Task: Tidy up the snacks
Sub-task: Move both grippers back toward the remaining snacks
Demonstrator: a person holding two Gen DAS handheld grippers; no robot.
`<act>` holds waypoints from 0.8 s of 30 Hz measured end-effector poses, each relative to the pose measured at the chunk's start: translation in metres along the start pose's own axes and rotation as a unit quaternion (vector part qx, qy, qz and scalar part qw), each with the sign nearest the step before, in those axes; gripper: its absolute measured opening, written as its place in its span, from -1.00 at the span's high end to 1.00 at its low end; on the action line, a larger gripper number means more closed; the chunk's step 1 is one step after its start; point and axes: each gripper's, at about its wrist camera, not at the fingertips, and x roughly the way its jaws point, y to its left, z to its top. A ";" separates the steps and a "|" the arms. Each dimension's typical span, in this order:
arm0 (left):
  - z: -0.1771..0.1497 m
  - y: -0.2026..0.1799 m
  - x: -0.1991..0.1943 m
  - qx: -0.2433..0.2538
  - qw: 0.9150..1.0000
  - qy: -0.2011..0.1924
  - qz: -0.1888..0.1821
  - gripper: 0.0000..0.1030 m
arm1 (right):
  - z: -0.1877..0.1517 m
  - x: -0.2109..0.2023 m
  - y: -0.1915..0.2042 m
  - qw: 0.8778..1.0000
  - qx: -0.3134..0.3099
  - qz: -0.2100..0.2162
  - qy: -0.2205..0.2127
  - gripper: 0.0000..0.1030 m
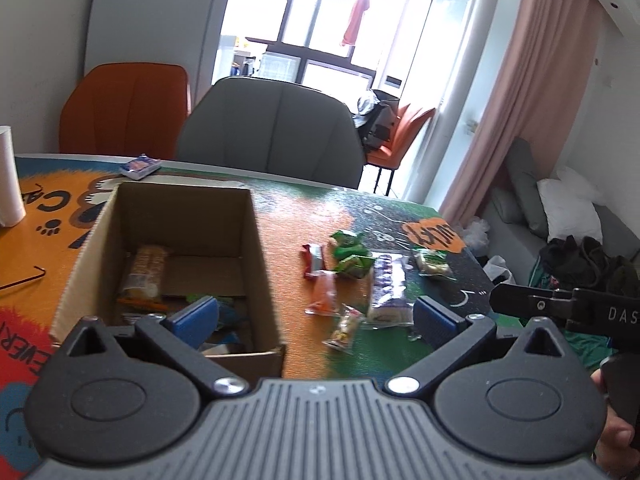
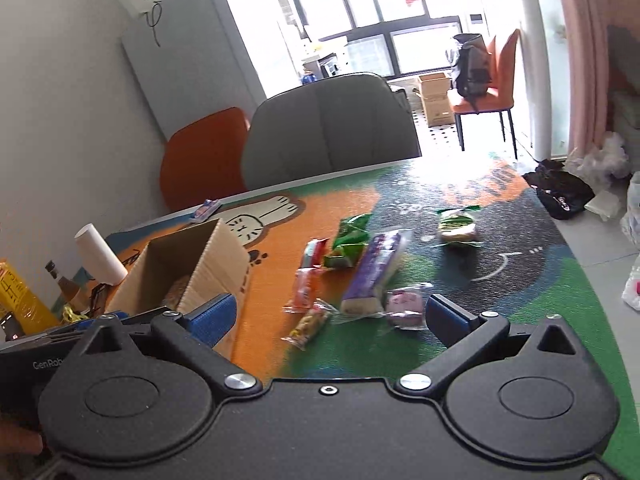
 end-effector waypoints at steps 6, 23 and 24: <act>-0.002 -0.020 0.009 0.015 1.000 0.008 -0.012 -1.00 | -0.002 -0.005 -0.018 1.000 0.009 -0.010 -0.005 -1.00; -0.008 -0.058 0.043 0.041 0.998 0.031 -0.029 -0.99 | -0.004 0.004 -0.057 1.000 0.022 -0.019 -0.004 -0.97; -0.008 -0.060 0.045 0.043 0.998 0.031 -0.028 -0.99 | -0.005 0.005 -0.060 1.000 0.022 -0.019 -0.003 -0.95</act>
